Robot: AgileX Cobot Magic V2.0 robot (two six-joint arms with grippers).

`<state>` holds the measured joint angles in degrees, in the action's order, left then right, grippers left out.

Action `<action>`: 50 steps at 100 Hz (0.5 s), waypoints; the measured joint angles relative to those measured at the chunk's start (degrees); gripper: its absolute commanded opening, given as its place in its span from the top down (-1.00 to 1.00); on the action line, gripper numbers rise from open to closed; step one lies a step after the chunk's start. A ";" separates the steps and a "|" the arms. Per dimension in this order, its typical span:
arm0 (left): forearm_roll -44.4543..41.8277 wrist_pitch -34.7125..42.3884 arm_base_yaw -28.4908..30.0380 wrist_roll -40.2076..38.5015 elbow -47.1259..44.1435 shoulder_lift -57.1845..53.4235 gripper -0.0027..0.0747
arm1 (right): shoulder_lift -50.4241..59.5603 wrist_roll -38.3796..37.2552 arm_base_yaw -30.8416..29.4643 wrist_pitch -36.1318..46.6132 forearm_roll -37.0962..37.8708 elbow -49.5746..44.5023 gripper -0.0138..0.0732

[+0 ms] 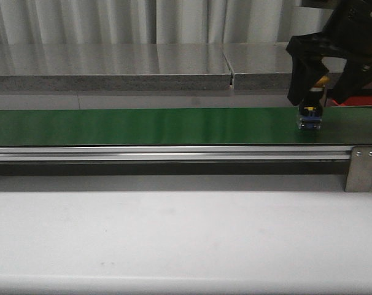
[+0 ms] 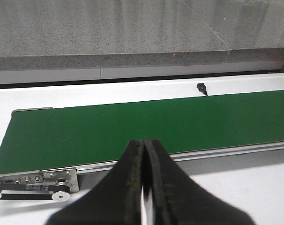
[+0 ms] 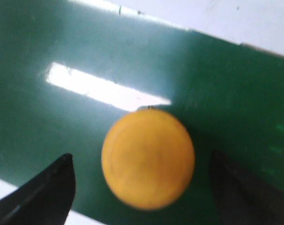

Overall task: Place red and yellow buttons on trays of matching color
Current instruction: 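Lower the right gripper and grasp the yellow button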

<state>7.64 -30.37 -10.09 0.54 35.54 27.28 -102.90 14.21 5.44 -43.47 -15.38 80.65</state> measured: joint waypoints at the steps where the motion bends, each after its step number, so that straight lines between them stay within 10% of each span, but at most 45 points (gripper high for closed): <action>1: 0.00 0.00 0.00 0.00 0.00 0.00 0.98 | 0.00 0.00 0.00 0.30 0.00 0.12 -0.60; 31: 0.00 0.00 0.00 0.00 0.00 0.00 0.98 | -0.85 0.11 0.00 2.54 0.25 1.36 0.12; 50: 0.00 0.00 0.00 0.00 0.00 0.00 0.98 | -0.94 0.22 0.00 2.43 0.41 1.36 0.24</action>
<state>7.64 -30.37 -10.09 0.54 35.54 27.28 -103.84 14.43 5.44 -41.04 -14.97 82.00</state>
